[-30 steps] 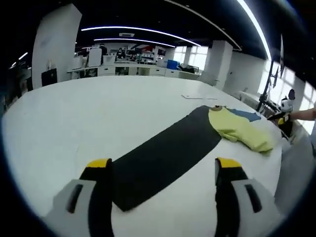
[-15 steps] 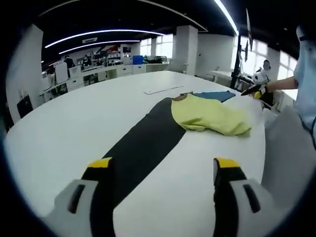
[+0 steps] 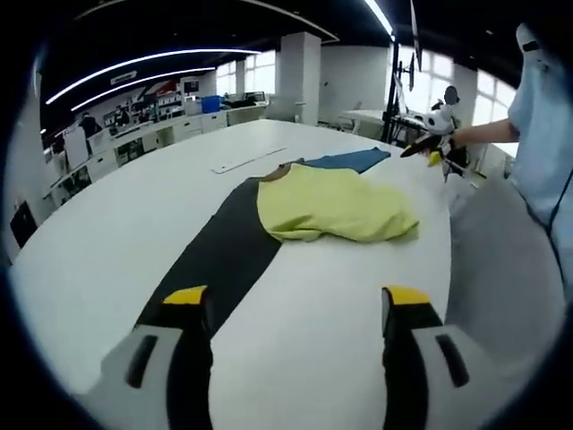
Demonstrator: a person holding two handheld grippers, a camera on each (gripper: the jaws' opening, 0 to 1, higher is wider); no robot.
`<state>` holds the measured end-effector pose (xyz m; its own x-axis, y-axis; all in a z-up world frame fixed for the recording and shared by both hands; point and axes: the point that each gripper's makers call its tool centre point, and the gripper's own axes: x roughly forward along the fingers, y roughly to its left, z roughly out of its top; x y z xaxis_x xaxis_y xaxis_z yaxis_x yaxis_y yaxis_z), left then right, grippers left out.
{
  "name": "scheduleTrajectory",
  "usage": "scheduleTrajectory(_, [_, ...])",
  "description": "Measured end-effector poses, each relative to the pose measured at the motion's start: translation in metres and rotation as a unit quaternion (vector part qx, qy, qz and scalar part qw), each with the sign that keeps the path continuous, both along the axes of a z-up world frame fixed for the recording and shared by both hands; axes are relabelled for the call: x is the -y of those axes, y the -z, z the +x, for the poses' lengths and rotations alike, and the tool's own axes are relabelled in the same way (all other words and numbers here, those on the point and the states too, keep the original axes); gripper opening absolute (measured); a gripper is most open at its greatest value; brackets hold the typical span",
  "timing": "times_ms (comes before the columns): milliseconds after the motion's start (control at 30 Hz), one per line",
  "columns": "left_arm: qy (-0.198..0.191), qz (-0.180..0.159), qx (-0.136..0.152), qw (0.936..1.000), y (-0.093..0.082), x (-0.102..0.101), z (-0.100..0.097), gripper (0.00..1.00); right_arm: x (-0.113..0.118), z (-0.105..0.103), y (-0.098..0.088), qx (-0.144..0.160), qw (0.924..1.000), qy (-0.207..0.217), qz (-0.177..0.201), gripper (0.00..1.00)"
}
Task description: Fold the garment on the visible template until the final outline fits inside the template.
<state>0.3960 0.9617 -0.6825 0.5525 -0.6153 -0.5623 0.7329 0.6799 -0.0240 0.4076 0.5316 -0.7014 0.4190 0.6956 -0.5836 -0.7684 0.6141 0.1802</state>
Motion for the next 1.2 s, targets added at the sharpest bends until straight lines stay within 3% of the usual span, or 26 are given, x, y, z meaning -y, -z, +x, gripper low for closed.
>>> scheduleTrajectory(433, [0.053,0.004,-0.005,0.9986,-0.007,0.057,-0.026,0.72,-0.03,-0.009,-0.002,0.023,0.9973,-0.068,-0.017,0.79])
scheduleTrajectory(667, [0.051,0.004,-0.011,0.9986,-0.003,0.067,-0.035,0.74,-0.049,-0.012,-0.006,0.042,0.9926,-0.11,-0.031,0.8])
scheduleTrajectory(767, [0.047,0.002,-0.016,0.9988,-0.001,0.067,-0.041,0.73,-0.057,-0.012,-0.009,0.066,0.9876,-0.134,-0.049,0.8])
scheduleTrajectory(900, [0.036,-0.001,-0.014,0.9992,-0.001,0.071,-0.047,0.72,-0.074,-0.014,-0.01,0.105,0.9727,-0.185,-0.093,0.78])
scheduleTrajectory(1067, [0.023,-0.001,-0.013,0.9997,-0.001,0.075,-0.054,0.73,-0.099,-0.02,-0.011,0.132,0.9576,-0.233,-0.106,0.72])
scheduleTrajectory(1167, [0.014,-0.005,-0.015,0.9998,0.001,0.077,-0.06,0.73,-0.109,-0.026,0.007,0.144,0.9334,-0.289,-0.157,0.75])
scheduleTrajectory(1200, [0.011,-0.006,-0.018,0.9998,0.001,0.077,-0.061,0.72,-0.114,-0.027,0.009,0.154,0.9278,-0.3,-0.159,0.73])
